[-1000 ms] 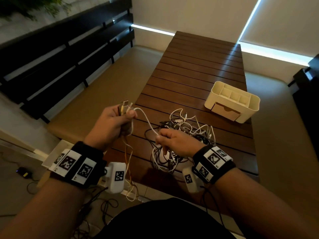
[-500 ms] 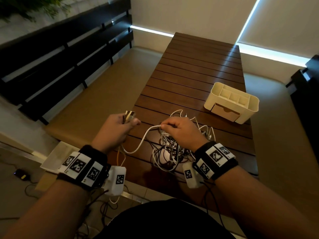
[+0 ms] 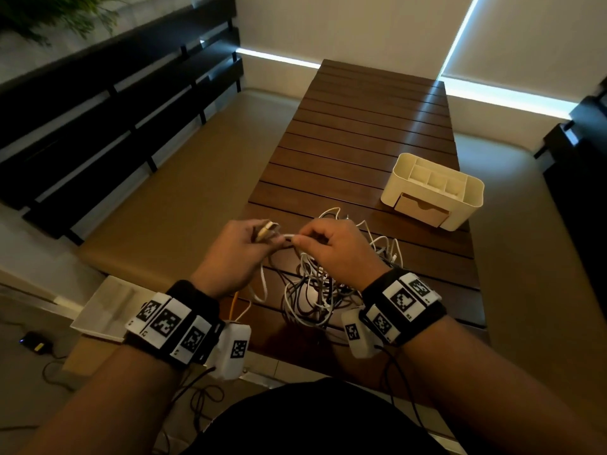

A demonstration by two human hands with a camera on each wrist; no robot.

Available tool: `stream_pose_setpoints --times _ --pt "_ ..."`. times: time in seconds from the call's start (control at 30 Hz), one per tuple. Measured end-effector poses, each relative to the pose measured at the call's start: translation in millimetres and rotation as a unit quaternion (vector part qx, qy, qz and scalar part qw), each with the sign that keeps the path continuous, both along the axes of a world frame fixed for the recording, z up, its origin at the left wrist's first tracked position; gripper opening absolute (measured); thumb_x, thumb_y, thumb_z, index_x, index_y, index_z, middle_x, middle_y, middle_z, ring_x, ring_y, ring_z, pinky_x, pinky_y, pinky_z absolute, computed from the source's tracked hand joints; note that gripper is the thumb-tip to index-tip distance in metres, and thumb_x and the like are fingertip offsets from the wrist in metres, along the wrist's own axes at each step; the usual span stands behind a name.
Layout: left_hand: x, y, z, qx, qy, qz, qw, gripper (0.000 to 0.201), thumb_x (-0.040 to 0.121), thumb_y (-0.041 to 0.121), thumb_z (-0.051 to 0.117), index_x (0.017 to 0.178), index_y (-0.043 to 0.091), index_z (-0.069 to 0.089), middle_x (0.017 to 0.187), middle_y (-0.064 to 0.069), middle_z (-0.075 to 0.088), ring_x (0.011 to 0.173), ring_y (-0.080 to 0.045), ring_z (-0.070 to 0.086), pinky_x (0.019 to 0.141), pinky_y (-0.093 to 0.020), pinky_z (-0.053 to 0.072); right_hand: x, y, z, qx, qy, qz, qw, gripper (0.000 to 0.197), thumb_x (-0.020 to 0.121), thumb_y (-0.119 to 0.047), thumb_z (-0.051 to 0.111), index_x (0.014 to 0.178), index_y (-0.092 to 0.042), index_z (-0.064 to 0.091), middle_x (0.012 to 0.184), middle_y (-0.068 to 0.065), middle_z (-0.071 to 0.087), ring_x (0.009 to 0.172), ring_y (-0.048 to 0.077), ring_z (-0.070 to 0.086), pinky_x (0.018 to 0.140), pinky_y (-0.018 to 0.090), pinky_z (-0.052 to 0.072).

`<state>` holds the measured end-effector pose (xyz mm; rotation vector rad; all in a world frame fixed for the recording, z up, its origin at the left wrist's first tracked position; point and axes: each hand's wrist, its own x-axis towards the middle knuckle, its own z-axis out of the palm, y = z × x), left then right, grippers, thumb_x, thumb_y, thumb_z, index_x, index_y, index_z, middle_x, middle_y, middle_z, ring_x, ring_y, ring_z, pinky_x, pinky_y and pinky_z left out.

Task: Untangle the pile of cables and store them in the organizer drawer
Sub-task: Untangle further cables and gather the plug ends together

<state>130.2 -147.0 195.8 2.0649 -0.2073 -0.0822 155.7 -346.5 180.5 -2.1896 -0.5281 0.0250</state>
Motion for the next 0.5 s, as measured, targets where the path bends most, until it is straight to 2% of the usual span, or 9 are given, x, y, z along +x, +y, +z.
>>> stream_pose_setpoints --times 0.07,0.17,0.23,0.3,0.37,0.4,0.5 --pt "-1.7 3.6 3.1 -0.053 -0.042 0.064 0.996 0.024 0.095 0.021 0.063 0.082 0.0 0.064 0.065 -0.005 0.05 0.056 -0.009 0.041 0.054 -0.021 0.037 1.7 -6.8 -3.5 0.028 0.014 -0.021 0.999 0.013 0.098 -0.029 0.061 0.092 -0.025 0.072 0.073 0.0 0.066 0.06 0.009 0.056 0.056 0.025 0.046" --pt "-1.1 10.6 -1.2 -0.113 -0.05 0.145 0.982 0.032 0.096 0.025 0.061 0.084 -0.004 0.06 0.064 -0.006 0.048 0.056 -0.018 0.042 0.054 -0.032 0.04 4.9 -16.6 -11.6 0.044 0.055 -0.048 0.996 0.013 0.098 -0.028 0.06 0.09 -0.026 0.07 0.074 -0.003 0.065 0.066 0.012 0.059 0.063 0.031 0.05" --pt "-0.9 12.8 -8.8 -0.141 -0.041 0.175 0.974 0.036 0.095 0.027 0.061 0.088 -0.008 0.06 0.066 -0.011 0.048 0.056 -0.021 0.043 0.054 -0.034 0.041 7.1 -18.8 -14.8 0.058 0.077 -0.059 0.994 0.013 0.098 -0.027 0.061 0.089 -0.024 0.07 0.072 -0.007 0.062 0.064 0.004 0.055 0.063 0.026 0.048" --pt "-1.9 14.3 -18.6 -0.14 -0.025 0.187 0.972 0.035 0.096 0.027 0.062 0.088 -0.007 0.062 0.064 -0.009 0.048 0.055 -0.017 0.042 0.054 -0.032 0.04 8.6 -19.0 -13.4 0.072 0.081 -0.079 0.991 0.014 0.098 -0.026 0.062 0.088 -0.021 0.07 0.073 -0.002 0.062 0.062 0.001 0.052 0.061 0.019 0.045" --pt "-3.4 16.2 -27.3 -0.067 0.012 0.152 0.986 0.027 0.096 0.025 0.063 0.089 0.0 0.068 0.066 -0.013 0.051 0.058 -0.012 0.045 0.058 -0.027 0.04 10.9 -19.6 -7.1 0.087 0.071 -0.102 0.988 0.015 0.098 -0.024 0.062 0.089 -0.015 0.069 0.078 0.009 0.064 0.062 0.002 0.051 0.057 0.014 0.043" --pt "-3.6 17.1 -31.7 -0.019 0.041 0.111 0.993 0.024 0.096 0.025 0.064 0.088 0.003 0.07 0.069 -0.015 0.056 0.062 -0.012 0.047 0.061 -0.028 0.04 12.4 -19.5 -2.8 0.091 0.061 -0.104 0.989 0.014 0.097 -0.023 0.062 0.089 -0.013 0.069 0.081 0.011 0.065 0.062 0.002 0.051 0.057 0.012 0.042" --pt "-3.8 12.9 -37.5 0.073 0.102 0.006 0.992 0.019 0.095 0.023 0.065 0.087 0.008 0.072 0.069 -0.006 0.06 0.058 -0.011 0.047 0.063 -0.032 0.04 15.1 -15.4 9.8 0.061 0.025 -0.057 0.996 0.012 0.095 -0.021 0.065 0.088 -0.014 0.071 0.082 -0.004 0.065 0.07 0.0 0.056 0.063 0.01 0.045"
